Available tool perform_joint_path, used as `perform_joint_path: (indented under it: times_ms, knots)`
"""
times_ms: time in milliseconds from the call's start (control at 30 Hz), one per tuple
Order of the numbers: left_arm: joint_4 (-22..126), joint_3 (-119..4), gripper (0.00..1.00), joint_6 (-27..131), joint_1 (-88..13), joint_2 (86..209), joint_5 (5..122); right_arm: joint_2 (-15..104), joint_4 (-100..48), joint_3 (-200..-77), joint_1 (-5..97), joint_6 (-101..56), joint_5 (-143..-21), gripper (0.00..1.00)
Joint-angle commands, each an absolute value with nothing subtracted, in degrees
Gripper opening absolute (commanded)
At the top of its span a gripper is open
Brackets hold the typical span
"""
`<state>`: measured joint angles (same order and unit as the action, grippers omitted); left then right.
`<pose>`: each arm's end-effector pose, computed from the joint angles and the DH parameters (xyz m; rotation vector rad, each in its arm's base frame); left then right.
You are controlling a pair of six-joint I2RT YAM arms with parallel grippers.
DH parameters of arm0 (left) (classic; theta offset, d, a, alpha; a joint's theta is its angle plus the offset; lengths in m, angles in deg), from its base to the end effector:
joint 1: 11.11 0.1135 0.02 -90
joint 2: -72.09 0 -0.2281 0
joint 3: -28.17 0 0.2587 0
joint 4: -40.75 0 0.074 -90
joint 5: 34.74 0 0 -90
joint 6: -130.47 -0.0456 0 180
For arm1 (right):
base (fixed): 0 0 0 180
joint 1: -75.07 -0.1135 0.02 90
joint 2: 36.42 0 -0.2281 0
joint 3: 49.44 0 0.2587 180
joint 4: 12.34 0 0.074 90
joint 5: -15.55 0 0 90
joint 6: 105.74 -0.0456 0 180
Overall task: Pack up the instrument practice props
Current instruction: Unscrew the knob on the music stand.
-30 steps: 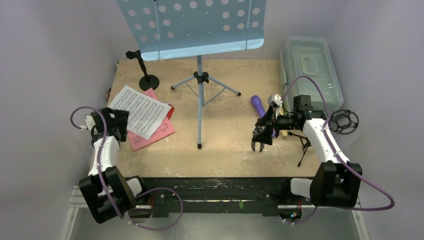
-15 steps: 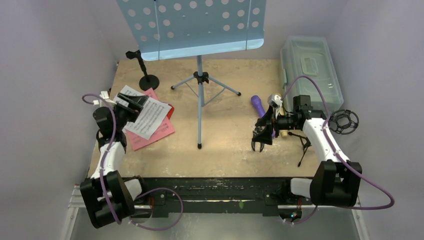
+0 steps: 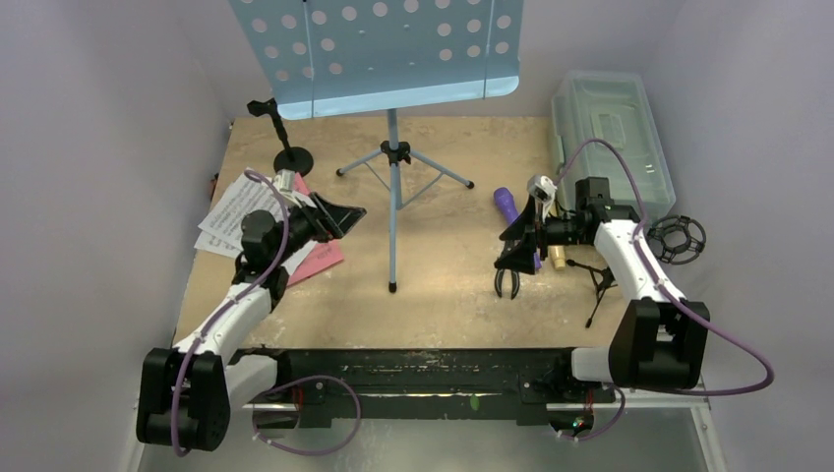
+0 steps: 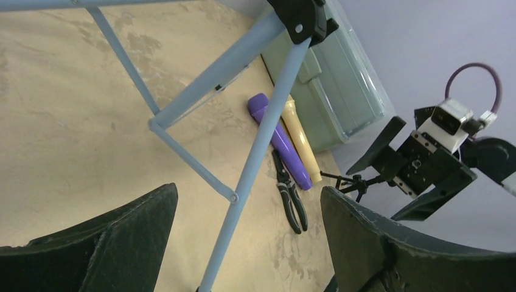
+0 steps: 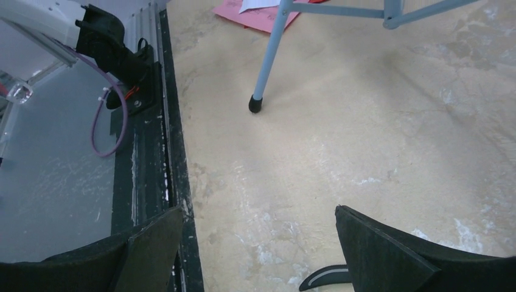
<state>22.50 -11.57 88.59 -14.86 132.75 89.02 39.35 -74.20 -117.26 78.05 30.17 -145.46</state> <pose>0.2595 -0.0424 0.2148 -0.1830 1.7315 -1.1545 0.2527 0.0300 0.2154 -0.9972 1.8211 1.1860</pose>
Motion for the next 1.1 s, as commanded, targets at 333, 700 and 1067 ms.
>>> perform_joint_path:
  times_ms: [333,700,1067]
  knots:
    - [15.9,-9.9,0.87,83.7,-22.4,134.6,80.7,36.2,-58.5,-124.4,68.8,25.8,-122.5,0.99]
    - [20.3,-10.1,0.87,78.0,-24.1,130.2,77.7,25.3,-36.6,-115.4,54.5,31.8,-106.4,0.99]
    - [15.4,-8.7,0.87,79.4,-25.0,131.9,78.9,30.1,7.3,-105.9,40.2,28.7,-95.0,0.99]
